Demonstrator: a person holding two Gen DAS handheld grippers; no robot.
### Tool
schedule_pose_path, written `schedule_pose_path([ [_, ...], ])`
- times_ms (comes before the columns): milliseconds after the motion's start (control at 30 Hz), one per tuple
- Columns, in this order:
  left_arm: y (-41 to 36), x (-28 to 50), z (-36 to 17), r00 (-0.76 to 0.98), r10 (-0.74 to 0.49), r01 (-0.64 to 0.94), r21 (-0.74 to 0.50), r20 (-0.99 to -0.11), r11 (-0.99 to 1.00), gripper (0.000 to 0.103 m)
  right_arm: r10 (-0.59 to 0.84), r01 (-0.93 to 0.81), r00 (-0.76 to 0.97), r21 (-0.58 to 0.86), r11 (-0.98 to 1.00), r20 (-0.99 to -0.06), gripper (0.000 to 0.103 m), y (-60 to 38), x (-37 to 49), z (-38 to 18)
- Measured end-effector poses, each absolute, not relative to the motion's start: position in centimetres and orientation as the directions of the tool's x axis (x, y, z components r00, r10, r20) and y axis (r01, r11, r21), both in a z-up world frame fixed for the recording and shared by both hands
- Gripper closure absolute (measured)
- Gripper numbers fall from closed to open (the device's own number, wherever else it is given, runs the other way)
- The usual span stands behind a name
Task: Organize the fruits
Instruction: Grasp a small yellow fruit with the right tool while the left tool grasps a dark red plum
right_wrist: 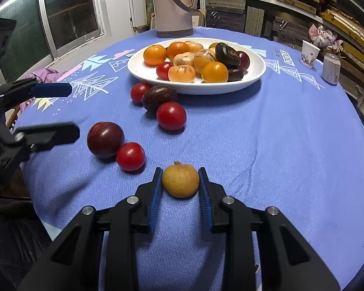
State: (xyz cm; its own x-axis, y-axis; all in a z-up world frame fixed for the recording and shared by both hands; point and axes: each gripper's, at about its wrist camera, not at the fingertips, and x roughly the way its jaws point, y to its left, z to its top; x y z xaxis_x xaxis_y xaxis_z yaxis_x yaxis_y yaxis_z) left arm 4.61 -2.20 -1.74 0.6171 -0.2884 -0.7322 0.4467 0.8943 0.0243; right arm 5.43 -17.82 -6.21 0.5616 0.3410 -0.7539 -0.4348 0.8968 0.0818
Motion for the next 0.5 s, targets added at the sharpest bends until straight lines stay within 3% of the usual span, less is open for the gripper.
schedule_pose_path([
  [200,-3.2,5.9,-4.0,0.551,-0.29,0.463,-0.002,-0.783,0.886,0.008,0.348,-0.436,0.559,0.09,0.895,-0.752,0.075,-17.9,5.3,-6.2],
  [400,-3.0,6.9,-5.6,0.502,-0.276,0.459,-0.018,-0.82,0.888,0.023,0.357,-0.434,0.558,0.104,0.895,-0.749,0.074,-18.1,5.3,-6.3],
  [500,-3.1,7.3,-6.1,0.495,-0.275,0.458,-0.021,-0.824,0.889,0.023,0.357,-0.434,0.557,0.104,0.895,-0.75,0.074,-18.1,5.3,-6.3],
])
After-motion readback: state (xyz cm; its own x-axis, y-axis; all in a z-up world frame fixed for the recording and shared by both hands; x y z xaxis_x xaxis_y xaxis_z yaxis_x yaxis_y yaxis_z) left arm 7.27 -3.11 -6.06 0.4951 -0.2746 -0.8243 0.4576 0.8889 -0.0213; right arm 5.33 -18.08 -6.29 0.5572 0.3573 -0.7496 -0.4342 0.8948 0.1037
